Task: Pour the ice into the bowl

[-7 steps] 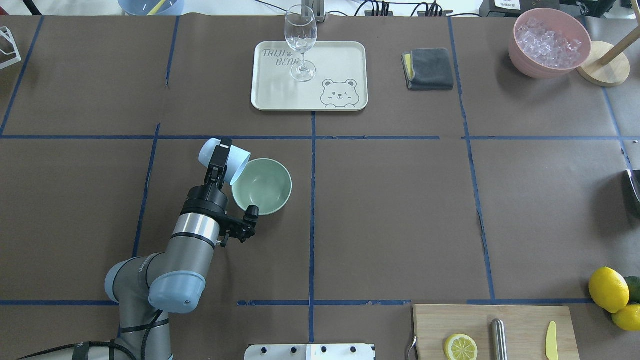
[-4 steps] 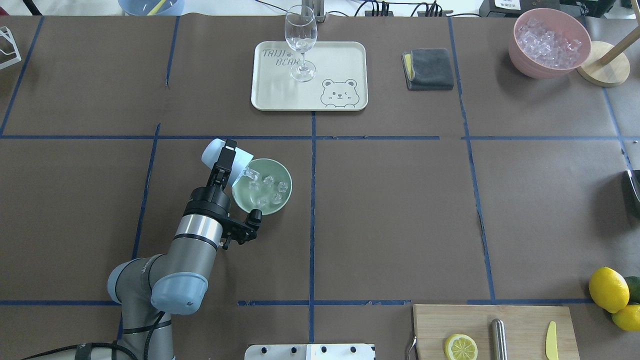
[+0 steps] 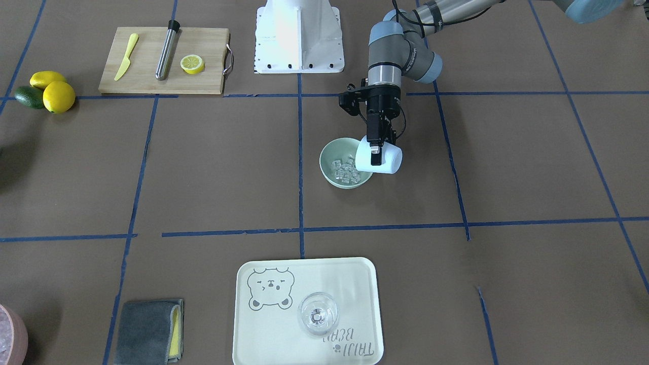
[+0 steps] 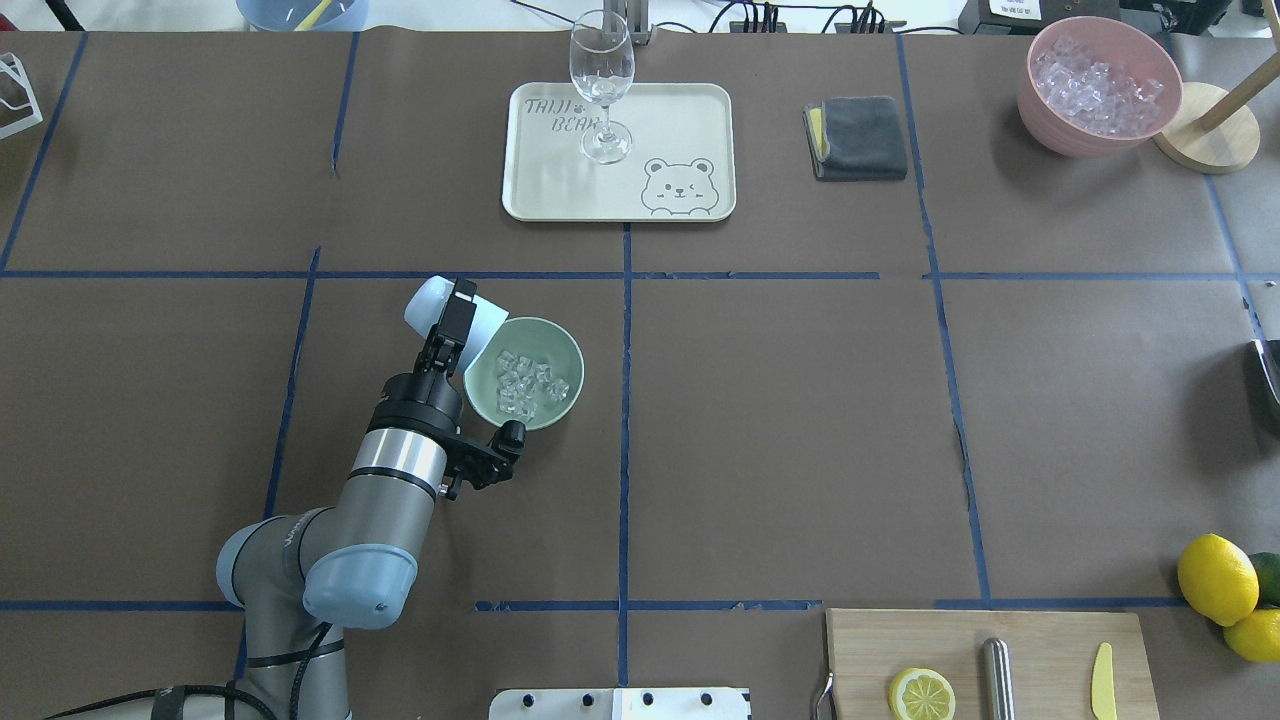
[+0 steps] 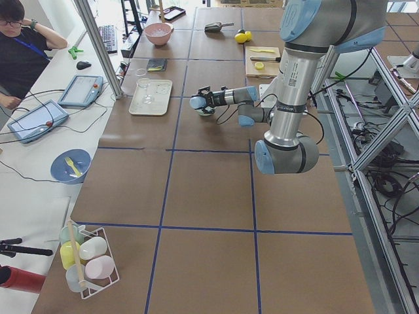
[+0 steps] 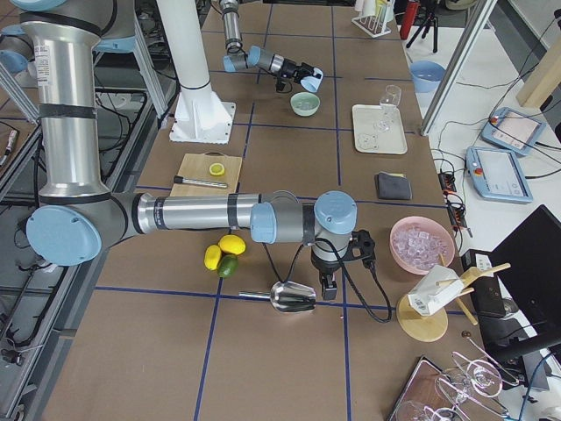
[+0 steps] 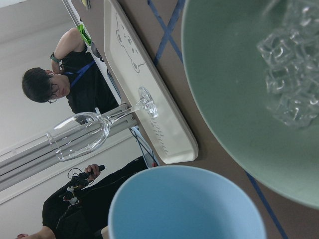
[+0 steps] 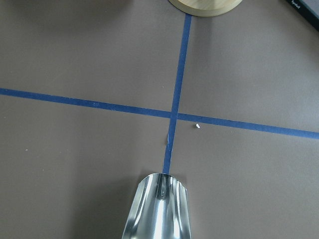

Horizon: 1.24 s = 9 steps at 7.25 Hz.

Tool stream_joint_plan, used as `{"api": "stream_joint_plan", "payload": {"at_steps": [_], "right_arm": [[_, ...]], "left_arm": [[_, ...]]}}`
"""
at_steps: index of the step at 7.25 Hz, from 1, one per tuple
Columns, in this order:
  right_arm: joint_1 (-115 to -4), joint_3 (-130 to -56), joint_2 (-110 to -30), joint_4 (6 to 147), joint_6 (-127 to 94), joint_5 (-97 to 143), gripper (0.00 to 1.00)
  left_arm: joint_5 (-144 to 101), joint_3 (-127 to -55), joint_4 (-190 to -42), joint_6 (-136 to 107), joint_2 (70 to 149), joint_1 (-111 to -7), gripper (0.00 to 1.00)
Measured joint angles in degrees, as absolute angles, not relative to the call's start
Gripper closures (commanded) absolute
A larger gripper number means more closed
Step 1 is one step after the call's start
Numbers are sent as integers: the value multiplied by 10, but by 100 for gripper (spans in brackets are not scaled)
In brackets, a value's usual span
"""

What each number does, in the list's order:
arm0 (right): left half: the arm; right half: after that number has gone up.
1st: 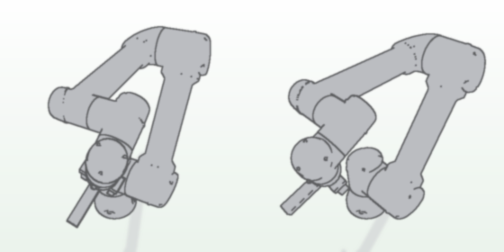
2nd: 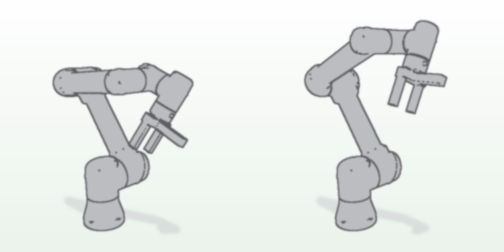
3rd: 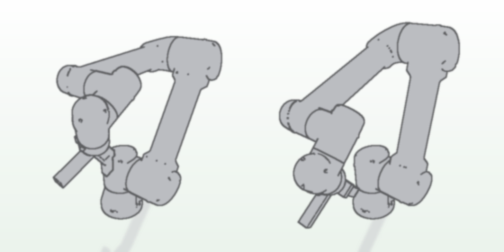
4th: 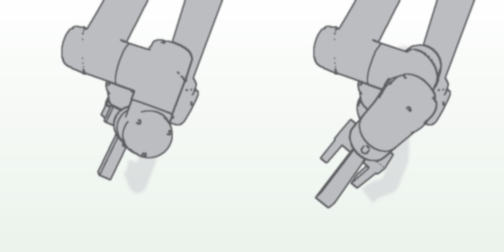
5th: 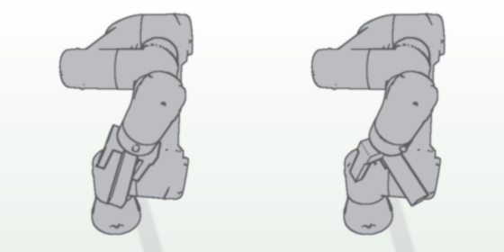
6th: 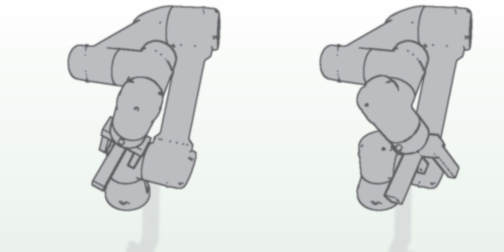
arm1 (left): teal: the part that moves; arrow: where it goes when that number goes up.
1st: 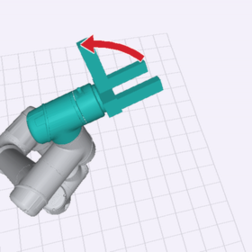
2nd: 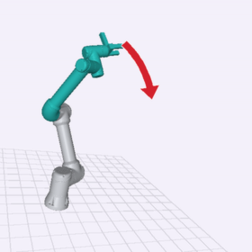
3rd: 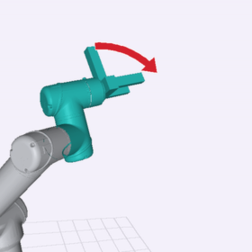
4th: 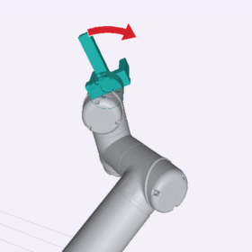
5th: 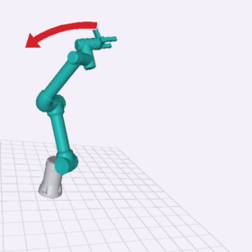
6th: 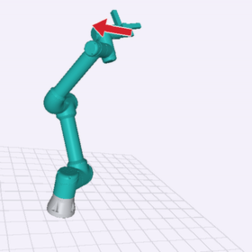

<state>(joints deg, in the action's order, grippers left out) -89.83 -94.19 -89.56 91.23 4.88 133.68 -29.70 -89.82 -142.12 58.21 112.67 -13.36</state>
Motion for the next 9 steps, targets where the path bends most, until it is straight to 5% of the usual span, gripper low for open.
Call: {"api": "stream_joint_plan", "payload": {"at_steps": [6,9], "right_arm": [[-898,-942,-895,912,49,1337,0],[-898,-942,-895,912,49,1337,0]], "left_arm": [[-304,-933,-1565,545,1128,-141,100],[-337,-936,-1652,231,1128,-137,100]]}}
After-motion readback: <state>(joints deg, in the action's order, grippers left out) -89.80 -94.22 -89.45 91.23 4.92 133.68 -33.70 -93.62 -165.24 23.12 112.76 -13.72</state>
